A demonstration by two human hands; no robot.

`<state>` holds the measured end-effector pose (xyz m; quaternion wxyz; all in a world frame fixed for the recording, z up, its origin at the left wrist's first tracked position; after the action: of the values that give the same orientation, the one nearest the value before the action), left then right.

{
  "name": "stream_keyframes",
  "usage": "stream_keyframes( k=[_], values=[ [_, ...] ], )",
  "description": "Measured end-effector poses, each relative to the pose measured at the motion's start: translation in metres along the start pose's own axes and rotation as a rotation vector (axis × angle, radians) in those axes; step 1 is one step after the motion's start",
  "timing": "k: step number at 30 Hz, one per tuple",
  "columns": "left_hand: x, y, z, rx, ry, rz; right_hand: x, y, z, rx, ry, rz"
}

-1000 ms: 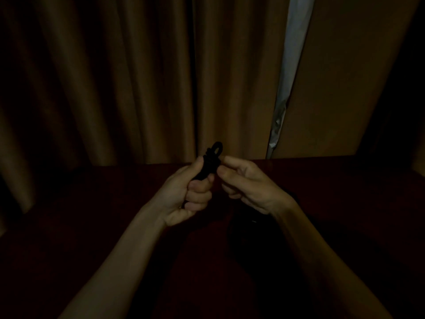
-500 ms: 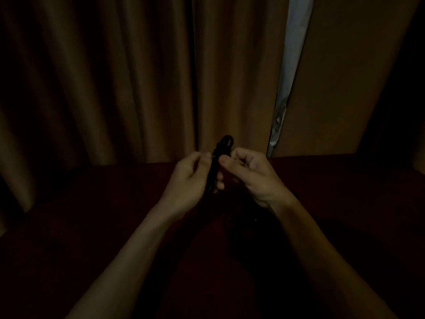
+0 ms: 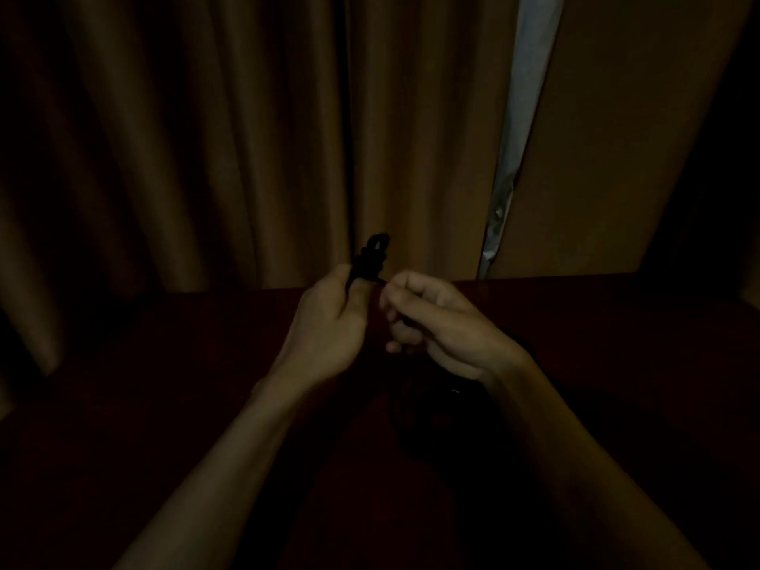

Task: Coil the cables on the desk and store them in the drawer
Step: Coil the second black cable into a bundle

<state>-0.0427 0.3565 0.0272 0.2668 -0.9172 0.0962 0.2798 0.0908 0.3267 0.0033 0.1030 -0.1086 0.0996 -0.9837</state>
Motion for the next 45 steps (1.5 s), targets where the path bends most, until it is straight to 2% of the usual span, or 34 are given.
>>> stream_keyframes(
  k=[4, 8, 12, 18, 25, 28, 30, 32, 35, 37, 39, 42, 45],
  values=[
    [0.004, 0.001, 0.009, -0.241, 0.346, 0.259, -0.003, 0.002, -0.011, 0.094, 0.025, -0.008],
    [0.009, 0.009, -0.002, -0.327, 0.676, 0.463, -0.017, -0.001, -0.005, 0.002, 0.014, -0.08],
    [0.024, 0.013, -0.011, -0.297, 0.768, 0.448, -0.018, 0.001, 0.005, -0.099, 0.041, -0.03],
    [0.032, 0.017, -0.014, -0.341, 0.943, 0.433, -0.002, 0.004, 0.017, -0.076, -0.038, 0.088],
    [0.038, 0.021, -0.012, -0.399, 0.861, 0.495, -0.002, 0.005, 0.024, -0.173, 0.126, -0.039],
    [0.034, 0.017, -0.01, -0.359, 0.674, 0.435, 0.0, 0.004, 0.02, -0.164, 0.093, -0.075],
    [0.032, 0.012, -0.009, -0.291, 0.528, 0.362, 0.004, 0.003, 0.016, -0.138, 0.046, -0.065],
    [0.022, 0.008, -0.007, -0.197, 0.358, 0.218, 0.002, 0.002, 0.018, -0.154, 0.047, -0.119],
    [0.007, 0.006, -0.005, 0.015, 0.033, 0.047, -0.01, 0.0, 0.024, -0.249, 0.23, -0.273],
    [0.01, 0.007, -0.012, 0.187, -0.15, 0.071, -0.013, -0.001, 0.022, -0.248, 0.273, -0.34],
    [0.015, 0.01, -0.018, 0.268, -0.22, 0.104, -0.015, -0.003, 0.017, -0.24, 0.303, -0.399],
    [0.019, 0.012, -0.02, 0.312, -0.242, 0.121, -0.018, -0.004, 0.011, -0.238, 0.337, -0.447],
    [0.017, 0.013, -0.022, 0.283, -0.308, 0.071, -0.015, -0.005, 0.01, -0.23, 0.316, -0.434]
  ],
)
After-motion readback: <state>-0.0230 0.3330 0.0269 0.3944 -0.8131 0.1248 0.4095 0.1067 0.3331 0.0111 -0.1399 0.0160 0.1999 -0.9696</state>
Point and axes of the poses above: each hand's wrist, its own y-axis away from the middle knuckle, its own x-axis out of the palm, z = x × y, the point moved 6 cm from there along -y, towards the middle knuckle, and after that the axes turned 7 degrees about -y, right-handed, at the moved point
